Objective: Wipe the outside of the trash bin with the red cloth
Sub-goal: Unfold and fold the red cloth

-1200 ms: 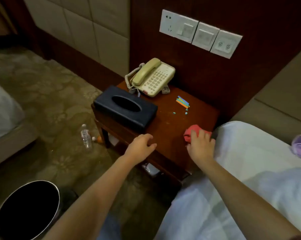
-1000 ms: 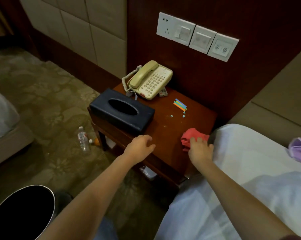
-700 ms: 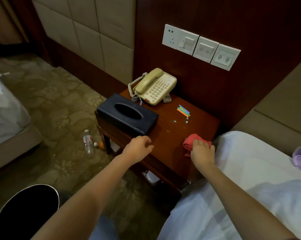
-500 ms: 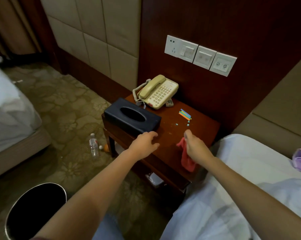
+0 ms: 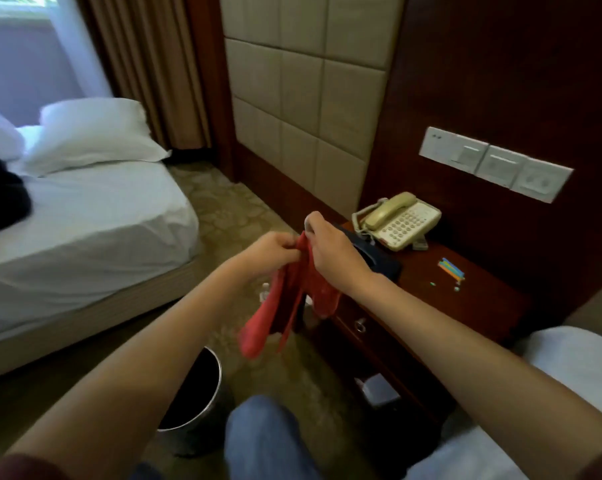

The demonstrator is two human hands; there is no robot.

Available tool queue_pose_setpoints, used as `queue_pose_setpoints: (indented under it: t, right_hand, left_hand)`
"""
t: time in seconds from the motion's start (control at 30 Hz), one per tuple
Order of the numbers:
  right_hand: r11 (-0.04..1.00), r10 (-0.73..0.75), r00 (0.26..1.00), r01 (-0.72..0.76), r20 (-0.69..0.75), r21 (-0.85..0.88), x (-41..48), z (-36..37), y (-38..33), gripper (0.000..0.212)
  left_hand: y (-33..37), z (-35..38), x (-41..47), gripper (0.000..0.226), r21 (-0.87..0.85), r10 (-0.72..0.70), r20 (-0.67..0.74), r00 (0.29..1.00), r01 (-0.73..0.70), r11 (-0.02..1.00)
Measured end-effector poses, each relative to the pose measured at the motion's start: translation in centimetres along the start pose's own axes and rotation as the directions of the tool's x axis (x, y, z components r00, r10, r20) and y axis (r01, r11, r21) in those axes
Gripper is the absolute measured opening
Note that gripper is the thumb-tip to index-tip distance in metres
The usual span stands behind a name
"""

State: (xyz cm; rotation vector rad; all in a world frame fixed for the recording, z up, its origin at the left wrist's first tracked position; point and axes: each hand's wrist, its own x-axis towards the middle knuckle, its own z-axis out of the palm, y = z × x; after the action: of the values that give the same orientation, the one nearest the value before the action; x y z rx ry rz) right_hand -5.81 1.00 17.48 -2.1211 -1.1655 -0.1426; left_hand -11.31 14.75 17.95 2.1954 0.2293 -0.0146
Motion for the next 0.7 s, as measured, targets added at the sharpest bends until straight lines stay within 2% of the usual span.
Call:
queue_pose_setpoints:
  t: [0.17,0.27,0.47,0.57,0.7]
  right_hand:
    - [0.997,-0.049,0.995,0.043,0.090,0.068,4.3,3.9,-4.3,0.016]
    - [0.998,-0.063,0.976,0.057,0.210,0.037,6.6,6.2,-5.7,0.027]
    - [0.990,-0.105,0.950,0.128,0.295,-0.062,10.6,11.6,-7.2,0.020]
    - [0.998,-0.055,0.932,0.063,0.359,-0.013,12.1,14.5,-7.1,0.017]
    - [0.989,0.061,0.875,-0.119,0.479,0.092,13.5,18.8,-5.7,0.021]
  left_hand:
    - [-3.9,-6.3,-3.1,0.014,-0.013,0.027,-0.223,0.974,-0.031,0.999]
    - [-6.0,-9.0,-4.3,0.018,0.013,0.016,-0.281,0.960,-0.013,1.000]
    - [-10.7,-13.0,-5.3,0.017,0.047,-0.008,-0.387,0.922,0.028,0.999]
    - [-14.1,-14.6,-4.9,0.015,0.040,-0.057,-0.417,0.907,0.081,0.996]
    - [-18.9,-15.5,-3.5,0.017,-0.099,-0.186,-0.387,0.903,0.160,0.982]
